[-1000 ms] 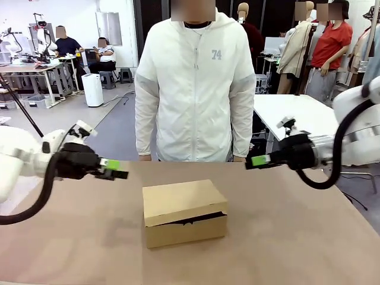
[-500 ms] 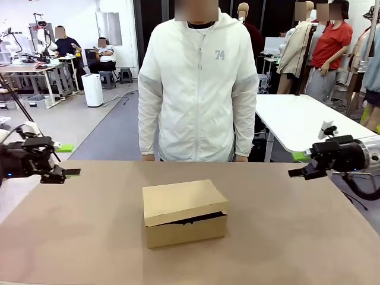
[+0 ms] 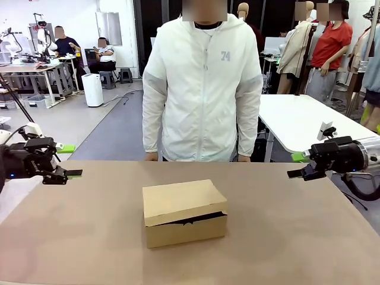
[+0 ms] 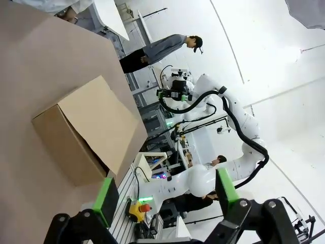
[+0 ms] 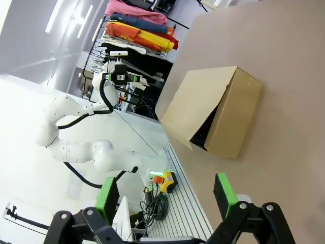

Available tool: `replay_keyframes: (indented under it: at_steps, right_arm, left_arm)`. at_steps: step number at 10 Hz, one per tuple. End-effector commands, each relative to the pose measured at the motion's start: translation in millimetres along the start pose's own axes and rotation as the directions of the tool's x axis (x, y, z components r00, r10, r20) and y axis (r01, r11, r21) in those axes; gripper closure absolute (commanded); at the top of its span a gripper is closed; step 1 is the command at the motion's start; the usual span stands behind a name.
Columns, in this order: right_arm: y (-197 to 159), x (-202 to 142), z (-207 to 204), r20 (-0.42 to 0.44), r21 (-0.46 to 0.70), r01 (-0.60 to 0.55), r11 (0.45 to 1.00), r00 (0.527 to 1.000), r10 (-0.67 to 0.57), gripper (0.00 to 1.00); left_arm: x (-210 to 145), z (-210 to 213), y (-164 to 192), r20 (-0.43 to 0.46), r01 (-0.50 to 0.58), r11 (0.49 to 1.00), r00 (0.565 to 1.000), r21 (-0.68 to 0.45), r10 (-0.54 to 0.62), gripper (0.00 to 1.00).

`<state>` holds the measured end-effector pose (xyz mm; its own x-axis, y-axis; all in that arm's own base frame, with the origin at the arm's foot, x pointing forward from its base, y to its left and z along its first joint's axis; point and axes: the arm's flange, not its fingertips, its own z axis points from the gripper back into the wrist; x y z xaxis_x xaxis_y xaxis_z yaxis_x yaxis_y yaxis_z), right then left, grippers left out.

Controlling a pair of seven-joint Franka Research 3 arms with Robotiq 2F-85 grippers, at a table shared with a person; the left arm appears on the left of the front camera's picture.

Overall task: Pack the items into the box.
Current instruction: Close the Mailer Box.

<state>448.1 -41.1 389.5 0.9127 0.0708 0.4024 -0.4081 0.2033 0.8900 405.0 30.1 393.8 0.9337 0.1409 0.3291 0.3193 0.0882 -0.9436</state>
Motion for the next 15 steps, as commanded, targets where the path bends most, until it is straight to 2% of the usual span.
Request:
replay_keyframes:
  at_steps: [1, 15]
  right_arm:
    - [4.7, 0.7, -1.2, -0.004, 0.005, -0.012, 1.000, 1.000, 0.012, 0.00]
    - [4.7, 0.7, -1.2, -0.004, 0.005, -0.012, 1.000, 1.000, 0.012, 0.00]
  left_arm:
    - [-0.1, 0.7, -2.8, 0.000, 0.008, 1.000, 1.000, 0.010, -0.008, 0.00]
    - [-0.1, 0.7, -2.8, 0.000, 0.008, 1.000, 1.000, 0.010, -0.008, 0.00]
